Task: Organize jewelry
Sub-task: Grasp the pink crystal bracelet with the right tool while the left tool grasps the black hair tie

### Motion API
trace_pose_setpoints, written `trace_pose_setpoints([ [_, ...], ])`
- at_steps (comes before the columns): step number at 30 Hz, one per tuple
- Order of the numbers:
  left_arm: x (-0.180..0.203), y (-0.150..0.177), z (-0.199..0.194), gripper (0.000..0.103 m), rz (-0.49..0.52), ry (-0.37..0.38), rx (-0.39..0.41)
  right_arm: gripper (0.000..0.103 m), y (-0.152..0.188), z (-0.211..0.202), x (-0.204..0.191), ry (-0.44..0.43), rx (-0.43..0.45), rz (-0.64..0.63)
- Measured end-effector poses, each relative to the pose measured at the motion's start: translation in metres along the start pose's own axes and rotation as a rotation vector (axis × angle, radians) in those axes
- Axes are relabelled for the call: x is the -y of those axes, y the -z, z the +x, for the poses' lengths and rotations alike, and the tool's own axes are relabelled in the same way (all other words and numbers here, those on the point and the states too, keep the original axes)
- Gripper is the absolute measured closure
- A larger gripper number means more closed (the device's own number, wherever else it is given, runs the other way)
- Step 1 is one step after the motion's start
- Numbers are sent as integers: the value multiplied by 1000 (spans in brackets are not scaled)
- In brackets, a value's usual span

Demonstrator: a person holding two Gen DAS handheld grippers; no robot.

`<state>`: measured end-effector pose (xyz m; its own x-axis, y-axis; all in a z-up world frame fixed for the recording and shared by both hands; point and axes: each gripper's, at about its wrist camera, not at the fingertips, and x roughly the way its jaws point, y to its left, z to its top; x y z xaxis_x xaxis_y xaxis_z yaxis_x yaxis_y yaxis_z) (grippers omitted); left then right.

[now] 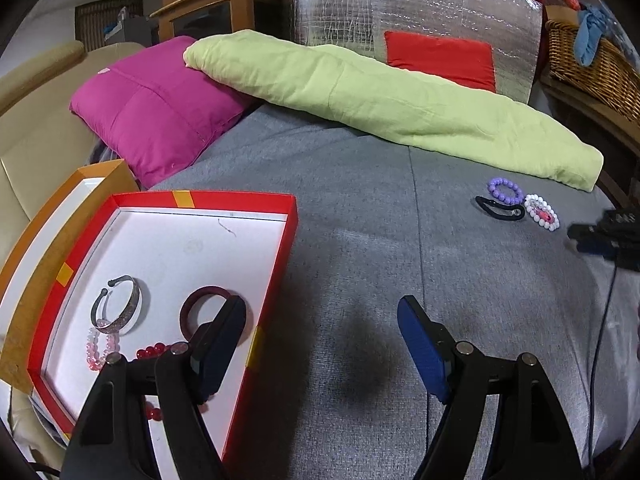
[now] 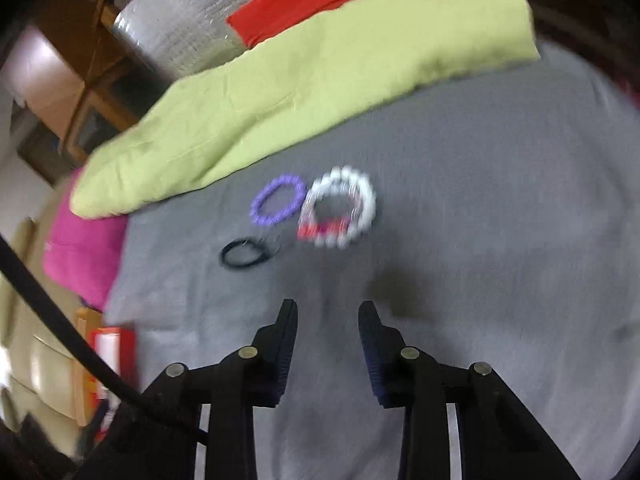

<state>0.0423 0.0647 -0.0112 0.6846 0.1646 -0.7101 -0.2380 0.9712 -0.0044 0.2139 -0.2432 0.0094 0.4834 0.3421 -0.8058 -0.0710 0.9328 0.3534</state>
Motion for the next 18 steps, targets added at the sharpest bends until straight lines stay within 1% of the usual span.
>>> trace_pose_setpoints([
  [3, 0, 0, 4, 24, -1, 2, -12, 69, -15, 12, -28, 54, 39, -160],
  [6, 0, 1, 5, 24, 5, 1, -18, 70, -28, 37, -36, 123, 39, -227],
  [7, 0, 1, 6, 24, 7, -2, -17, 73, -32, 50, -34, 150, 20, -231],
  [8, -1, 1, 6, 24, 6, -5, -16, 81, -32, 57, -30, 150, 2, -214],
  [9, -1, 0, 6, 24, 3, -6, -15, 93, -32, 55, -23, 134, 5, -189],
  [10, -2, 0, 6, 24, -4, -7, -15, 95, -31, 48, -17, 111, 33, -151],
  [11, -3, 0, 6, 24, -12, -6, -14, 95, -27, 33, -8, 72, 73, -102],
  [12, -4, 0, 6, 24, -17, -5, -13, 95, -22, 22, -1, 34, 92, -64],
  [13, -4, 0, 6, 24, -21, -6, -12, 95, -18, 14, 6, 2, 100, -31],
  [15, -4, 0, 6, 24, -16, -10, -11, 95, -6, -6, 19, -91, 110, 48],
  [18, -1, 2, 4, 24, 2, -26, -1, 95, 10, -26, 30, -192, 132, 141],
])
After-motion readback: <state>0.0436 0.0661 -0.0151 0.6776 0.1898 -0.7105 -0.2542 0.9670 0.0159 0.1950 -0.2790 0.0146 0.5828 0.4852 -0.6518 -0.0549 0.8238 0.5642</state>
